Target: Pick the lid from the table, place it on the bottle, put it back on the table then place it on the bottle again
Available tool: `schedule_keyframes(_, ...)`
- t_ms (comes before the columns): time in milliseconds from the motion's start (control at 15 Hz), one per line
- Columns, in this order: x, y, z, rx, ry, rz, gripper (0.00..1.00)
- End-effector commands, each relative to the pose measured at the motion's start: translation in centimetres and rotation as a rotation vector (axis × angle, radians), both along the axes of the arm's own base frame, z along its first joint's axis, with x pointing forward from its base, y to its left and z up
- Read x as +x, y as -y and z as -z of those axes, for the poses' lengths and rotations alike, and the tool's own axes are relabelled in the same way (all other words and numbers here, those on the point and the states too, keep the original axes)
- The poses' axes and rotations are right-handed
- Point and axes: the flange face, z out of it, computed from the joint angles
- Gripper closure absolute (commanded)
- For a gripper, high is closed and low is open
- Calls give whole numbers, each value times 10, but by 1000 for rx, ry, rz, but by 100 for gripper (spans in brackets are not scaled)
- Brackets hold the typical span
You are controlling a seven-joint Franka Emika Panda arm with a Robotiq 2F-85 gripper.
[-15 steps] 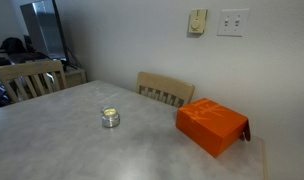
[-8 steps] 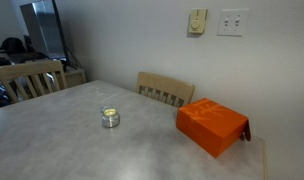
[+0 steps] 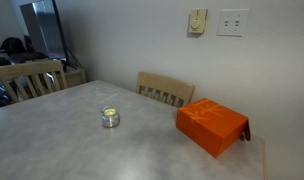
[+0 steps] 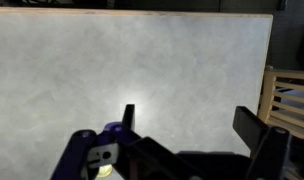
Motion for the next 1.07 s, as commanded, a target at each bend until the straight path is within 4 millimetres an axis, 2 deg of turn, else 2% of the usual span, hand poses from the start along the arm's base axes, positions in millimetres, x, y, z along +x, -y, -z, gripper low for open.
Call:
schedule_keyframes(0,45,-12,16,-67,-67,-6,0)
schedule_keyframes(133,70,-28,29,-72,-69,-19,0)
schedule_keyframes(400,120,-61,71,-10,-86,-66,0)
schedule_keyframes(467,124,-65,78,15,-105,-105,0)
schedule_keyframes(533,103,-56,65,-26,-85,-63,0)
schedule_keyframes(733,122,-65,85,-9,-117,-91,0)
schedule_keyframes(867,118,-70,86,-76,-131,-24,0)
schedule_keyframes(1000,127,-80,96,-115,-145,5,0)
